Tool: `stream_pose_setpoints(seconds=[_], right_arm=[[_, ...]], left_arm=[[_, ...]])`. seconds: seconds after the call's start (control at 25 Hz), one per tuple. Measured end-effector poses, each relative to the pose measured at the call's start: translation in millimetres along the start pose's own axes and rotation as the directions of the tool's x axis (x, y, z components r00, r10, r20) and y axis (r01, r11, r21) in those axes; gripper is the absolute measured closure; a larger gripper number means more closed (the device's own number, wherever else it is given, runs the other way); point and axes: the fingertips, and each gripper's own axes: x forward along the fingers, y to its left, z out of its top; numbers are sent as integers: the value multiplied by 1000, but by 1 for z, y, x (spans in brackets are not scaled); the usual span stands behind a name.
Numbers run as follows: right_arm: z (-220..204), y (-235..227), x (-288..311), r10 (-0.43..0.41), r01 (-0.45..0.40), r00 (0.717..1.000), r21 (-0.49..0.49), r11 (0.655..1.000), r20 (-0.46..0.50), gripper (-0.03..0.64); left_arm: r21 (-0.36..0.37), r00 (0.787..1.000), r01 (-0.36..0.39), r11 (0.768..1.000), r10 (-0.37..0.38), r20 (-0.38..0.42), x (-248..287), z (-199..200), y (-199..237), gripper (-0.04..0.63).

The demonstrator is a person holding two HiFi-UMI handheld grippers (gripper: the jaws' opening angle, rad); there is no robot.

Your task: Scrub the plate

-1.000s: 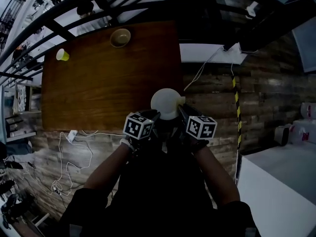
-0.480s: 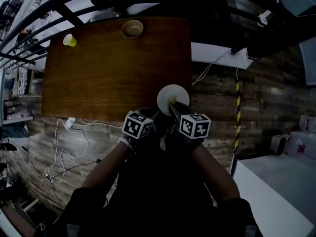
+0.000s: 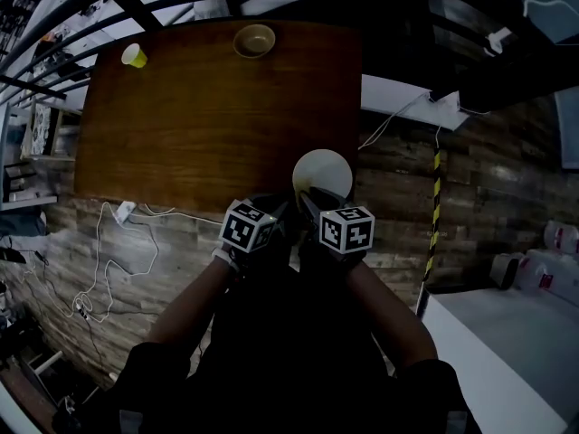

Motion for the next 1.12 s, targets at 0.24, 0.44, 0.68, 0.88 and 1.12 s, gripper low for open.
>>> stream_pose_setpoints(seconds=[0.24,0.44,0.68,0.88,1.12], right_arm=[[4,-32,-21,-77,73,996,74,995,54,506],[11,-66,-50,-148,129,982,154,980,119,506],[19,-91,-78,-202,166,965,206,964,168,506],[18,-83,-73,-171,142,973,180,973,154,506],[11,-47,-39,-90,80,992,117,990,87,506]], left_arm=[[44,999,33,999,-31,-32,15,12,-10,526],[68,997,64,996,-60,-57,32,19,-22,526],[107,994,91,990,-84,-75,41,24,-40,526],[81,995,87,993,-84,-51,39,26,-43,526],[15,999,53,999,-53,-7,20,19,-24,526]])
